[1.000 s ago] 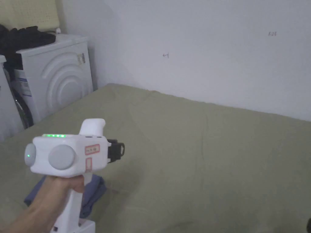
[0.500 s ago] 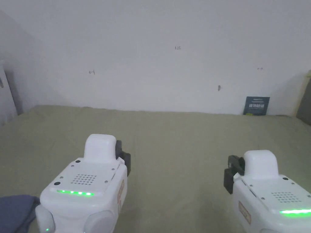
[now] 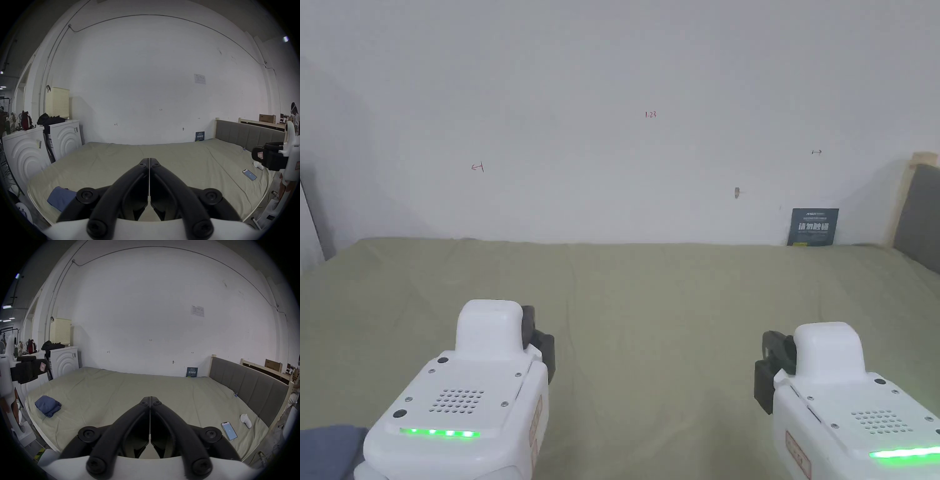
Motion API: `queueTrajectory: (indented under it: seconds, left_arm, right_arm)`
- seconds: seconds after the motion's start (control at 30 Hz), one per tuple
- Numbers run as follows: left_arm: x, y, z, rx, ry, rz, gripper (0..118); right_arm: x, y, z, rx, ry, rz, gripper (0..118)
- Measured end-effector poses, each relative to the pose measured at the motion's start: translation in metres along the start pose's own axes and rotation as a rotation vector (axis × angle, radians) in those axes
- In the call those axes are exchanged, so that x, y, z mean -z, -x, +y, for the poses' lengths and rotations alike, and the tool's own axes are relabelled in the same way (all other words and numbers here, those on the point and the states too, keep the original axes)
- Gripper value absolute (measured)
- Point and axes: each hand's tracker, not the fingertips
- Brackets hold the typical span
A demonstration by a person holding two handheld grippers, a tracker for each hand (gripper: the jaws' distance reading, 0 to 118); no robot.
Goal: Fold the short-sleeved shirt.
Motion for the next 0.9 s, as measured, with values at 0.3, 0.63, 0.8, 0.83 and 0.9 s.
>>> queueTrajectory:
  seconds: [0.3, 0.63, 0.8, 0.83, 0.9]
  left_arm:
    - [0.008, 0.0, 0.001, 0.035, -0.013, 0.014, 118]
    - [-0.002, -0.003, 0.022, 0.06, 0.106, 0.015, 118]
    - [-0.007, -0.005, 0.034, 0.018, 0.1, -0.014, 118]
    - [-0.007, -0.004, 0.034, 0.022, 0.099, -0.009, 118]
    - [-0.008, 0.0, 0.035, 0.033, 0.081, -0.017, 118]
  right_arm:
    - [0.0, 0.001, 0.004, -0.042, -0.041, -0.029, 118]
    - [-0.002, -0.005, 0.011, -0.01, -0.025, -0.039, 118]
    - [-0.002, -0.003, 0.016, -0.021, -0.03, -0.043, 118]
    - [-0.003, -0.003, 0.016, -0.023, -0.032, -0.04, 118]
    - [-0.004, -0.002, 0.017, -0.027, -0.034, -0.035, 118]
